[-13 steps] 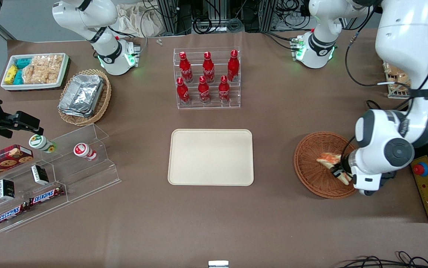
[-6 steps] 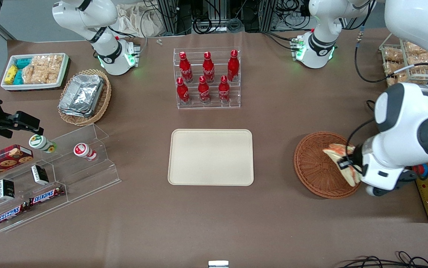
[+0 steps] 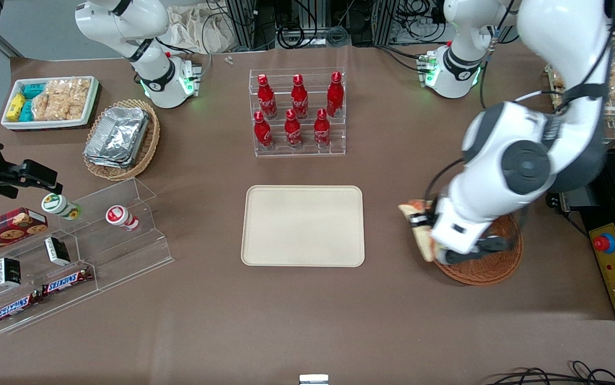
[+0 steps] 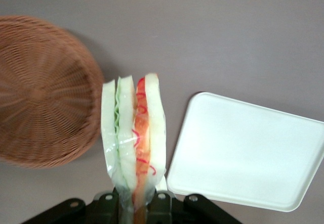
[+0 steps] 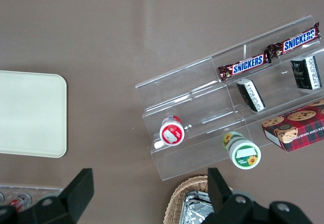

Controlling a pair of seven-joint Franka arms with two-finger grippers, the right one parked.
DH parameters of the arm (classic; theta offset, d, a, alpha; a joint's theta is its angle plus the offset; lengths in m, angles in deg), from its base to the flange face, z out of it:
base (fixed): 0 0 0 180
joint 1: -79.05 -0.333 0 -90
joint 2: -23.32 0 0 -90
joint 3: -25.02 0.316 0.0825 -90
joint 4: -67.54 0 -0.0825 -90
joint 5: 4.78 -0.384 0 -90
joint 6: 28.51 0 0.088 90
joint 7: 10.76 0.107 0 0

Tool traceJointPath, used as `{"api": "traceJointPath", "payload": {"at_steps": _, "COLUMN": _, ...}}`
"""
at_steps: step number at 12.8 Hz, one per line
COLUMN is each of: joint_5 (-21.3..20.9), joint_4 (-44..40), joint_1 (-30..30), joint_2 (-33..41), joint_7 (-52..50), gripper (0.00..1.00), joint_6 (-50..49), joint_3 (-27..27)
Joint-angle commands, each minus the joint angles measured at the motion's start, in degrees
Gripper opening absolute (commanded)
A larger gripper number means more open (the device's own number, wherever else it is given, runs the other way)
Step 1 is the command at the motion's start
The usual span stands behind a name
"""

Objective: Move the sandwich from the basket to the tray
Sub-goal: 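Carry the sandwich over the cream tray and lower it onto it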

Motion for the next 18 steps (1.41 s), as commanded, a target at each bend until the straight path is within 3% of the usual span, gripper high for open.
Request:
{"api": "traceJointPath", "payload": {"at_steps": 1, "joint_5": -1.1, "joint_4": 4.4, "joint_1": 3.8, "joint_2": -2.8, "joint_7": -0.5, "gripper": 0.0, "joint_6": 8.3, "joint_3": -0.2}}
{"api": "traceJointPath", "payload": {"at_steps": 5, "joint_5": -2.1, "joint_4": 12.1, "joint_1": 7.8, "joint_2": -8.0, "joint_7": 0.4, "gripper": 0.0, "joint_6": 23.4, "joint_3": -0.1}}
{"api": "traceJointPath", "payload": {"at_steps": 8, "joint_5": -5.9, "joint_4": 12.7, "joint_1": 9.3, "joint_2": -11.4, "joint_7": 0.2, "gripper": 0.0, "joint_6": 24.3, "joint_3": -0.4}}
{"api": "traceJointPath", "payload": {"at_steps": 15, "joint_5": -6.1, "joint_4": 14.8, "joint_1": 11.9, "joint_2": -11.8, "joint_7": 0.3, "gripper": 0.0, "joint_6": 24.2, "joint_3": 0.1}}
{"api": "traceJointPath", "payload": {"at_steps": 18, "joint_5": -6.7, "joint_4": 15.5, "joint_1": 12.5, "joint_2": -11.9, "joint_7": 0.3, "gripper": 0.38, "joint_6": 24.2, "joint_3": 0.1}}
